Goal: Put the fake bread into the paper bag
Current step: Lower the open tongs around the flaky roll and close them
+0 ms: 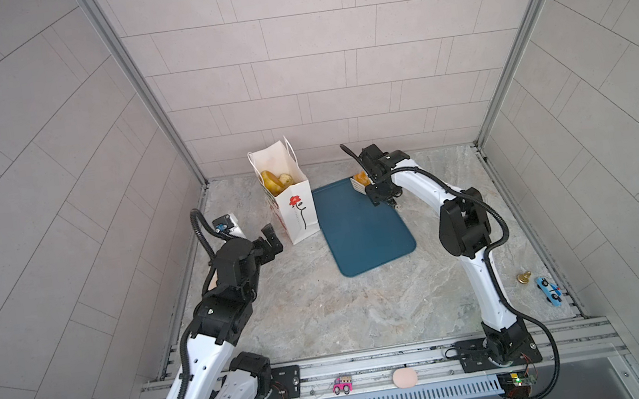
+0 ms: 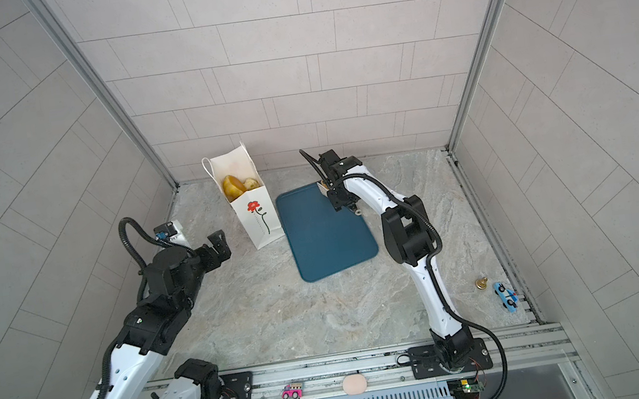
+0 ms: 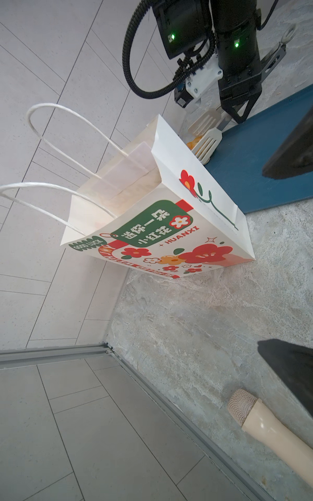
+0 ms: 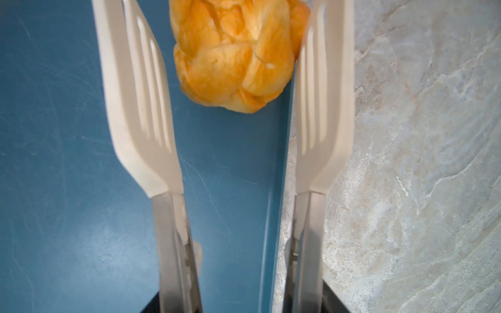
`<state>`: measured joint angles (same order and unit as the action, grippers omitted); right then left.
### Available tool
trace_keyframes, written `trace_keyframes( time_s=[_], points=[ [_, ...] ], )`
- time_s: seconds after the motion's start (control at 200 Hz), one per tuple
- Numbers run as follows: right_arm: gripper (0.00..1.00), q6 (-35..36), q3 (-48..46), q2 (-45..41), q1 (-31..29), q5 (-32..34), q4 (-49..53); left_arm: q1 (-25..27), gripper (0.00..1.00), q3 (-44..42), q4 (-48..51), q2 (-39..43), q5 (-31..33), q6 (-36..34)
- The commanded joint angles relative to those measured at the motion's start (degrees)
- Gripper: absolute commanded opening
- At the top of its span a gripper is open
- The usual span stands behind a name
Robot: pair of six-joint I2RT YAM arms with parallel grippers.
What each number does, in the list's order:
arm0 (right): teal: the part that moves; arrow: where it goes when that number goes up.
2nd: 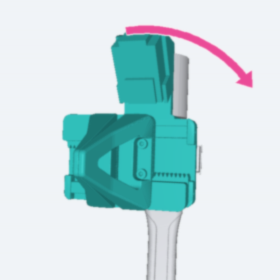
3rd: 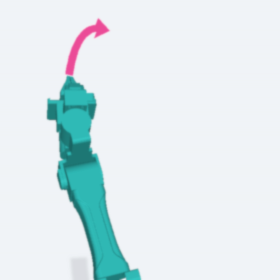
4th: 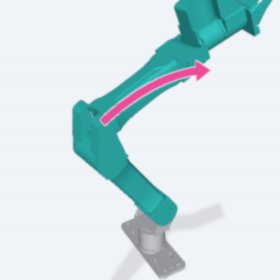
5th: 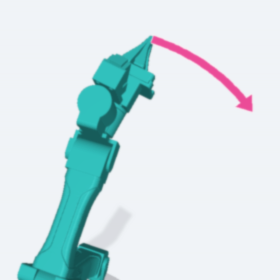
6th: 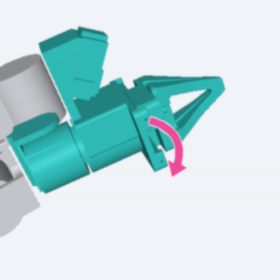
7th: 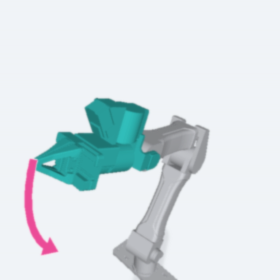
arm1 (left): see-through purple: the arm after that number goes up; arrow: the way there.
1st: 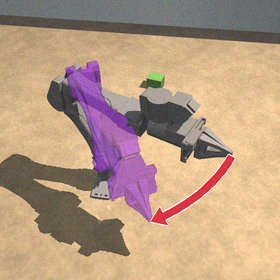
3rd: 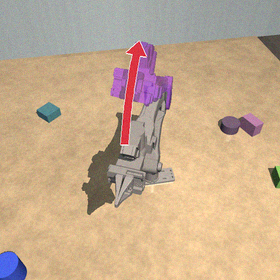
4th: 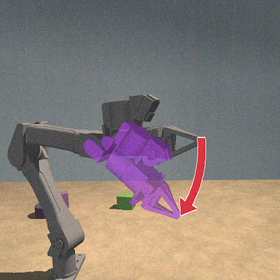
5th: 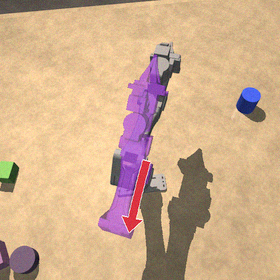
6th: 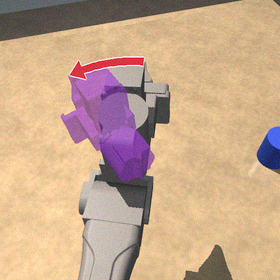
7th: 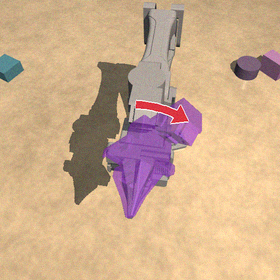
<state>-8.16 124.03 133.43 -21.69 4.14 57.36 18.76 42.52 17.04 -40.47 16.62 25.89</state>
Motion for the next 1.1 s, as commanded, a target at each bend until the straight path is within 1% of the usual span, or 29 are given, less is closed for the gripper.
trace_keyframes(
  time_s=[0.0, 0.17, 0.37, 0.435, 0.63, 0.756, 0.986, 1.091],
  points=[
    [0.61, 0.2, 2.6, 1.5, 0.2, 1.8, 2.9, 0.0, 1.0, -0.7, -0.1, 0.9, 1.5, -0.2],
    [0.6, 0.4, 4.7, 3.1, 0.2, 1.8, 3.7, 0.0, 1.0, -0.8, 0.1, 1.2, 1.5, -0.1],
    [0.51, 2.0, 6.5, 4.3, -0.6, 1.5, 6.5, 0.0, 1.0, -0.8, 0.1, 1.4, 1.6, 0.0],
    [0.47, 2.4, 6.4, 4.2, -0.8, 1.6, 7.4, 0.0, 1.0, -0.8, 0.1, 1.6, 1.7, 0.0],
    [0.28, 3.6, 5.7, 3.4, -1.2, 0.0, 8.8, 0.0, 1.0, -1.0, 0.0, 1.6, 1.5, 0.1],
    [0.19, 3.6, 4.2, 1.8, -1.3, -1.5, 8.6, 0.0, 1.0, -1.1, 0.1, 2.0, 1.8, 0.3],
    [0.17, 2.8, -0.6, -3.6, -1.3, -2.2, 5.8, 0.0, 1.0, -1.3, 0.5, 2.8, 2.0, 0.2],
    [0.17, 2.1, -3.1, -7.0, -1.2, -3.8, 3.9, 0.0, 1.0, -1.1, 0.6, 3.0, 1.9, 0.3]
  ],
)
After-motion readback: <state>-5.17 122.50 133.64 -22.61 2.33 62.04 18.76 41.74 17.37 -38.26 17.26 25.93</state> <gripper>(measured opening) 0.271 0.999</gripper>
